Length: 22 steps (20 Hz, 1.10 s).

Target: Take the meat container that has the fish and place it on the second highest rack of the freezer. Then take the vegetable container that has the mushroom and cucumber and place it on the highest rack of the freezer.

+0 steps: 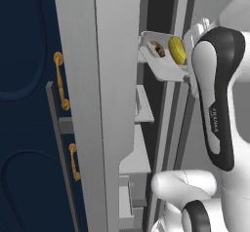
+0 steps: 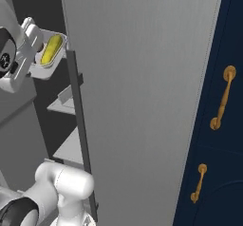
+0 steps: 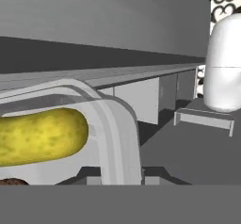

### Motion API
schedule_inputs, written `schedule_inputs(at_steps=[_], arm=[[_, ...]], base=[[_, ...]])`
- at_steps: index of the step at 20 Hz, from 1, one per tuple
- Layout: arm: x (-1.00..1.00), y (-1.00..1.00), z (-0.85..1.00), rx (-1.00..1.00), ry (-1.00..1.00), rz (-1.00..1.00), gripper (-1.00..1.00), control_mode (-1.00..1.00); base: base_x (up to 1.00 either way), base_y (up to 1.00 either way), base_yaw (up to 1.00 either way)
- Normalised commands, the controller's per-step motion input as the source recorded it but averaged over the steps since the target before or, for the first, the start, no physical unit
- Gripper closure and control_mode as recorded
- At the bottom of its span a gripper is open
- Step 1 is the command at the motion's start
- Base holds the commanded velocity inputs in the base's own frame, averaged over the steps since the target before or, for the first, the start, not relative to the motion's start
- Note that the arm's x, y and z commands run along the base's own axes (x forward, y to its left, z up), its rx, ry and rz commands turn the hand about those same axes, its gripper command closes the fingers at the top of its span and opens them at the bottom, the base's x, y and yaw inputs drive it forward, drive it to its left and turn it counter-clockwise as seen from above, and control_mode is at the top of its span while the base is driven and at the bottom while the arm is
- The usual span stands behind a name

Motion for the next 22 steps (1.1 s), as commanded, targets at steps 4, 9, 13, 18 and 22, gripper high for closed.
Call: schedule_inputs(at_steps=[4,9,13,18,22], arm=[[0.15,0.26,0.0,0.0,-0.15,0.01,1.0,-1.0],[0.45,0.04,0.0,0.04,-0.11,0.01,1.0,-1.0],[0.72,0.08,0.0,0.02,-0.01,0.0,1.0,-1.0],[0.71,0.15,0.0,0.01,0.0,0.0,1.0,-1.0],[0.81,0.03,-0.02,0.0,0.0,0.0,1.0,-1.0]], base=[[0.0,0.0,0.0],[0.0,0.0,0.0],[0.0,0.0,0.0],[0.0,0.0,0.0],[0.0,0.0,0.0]])
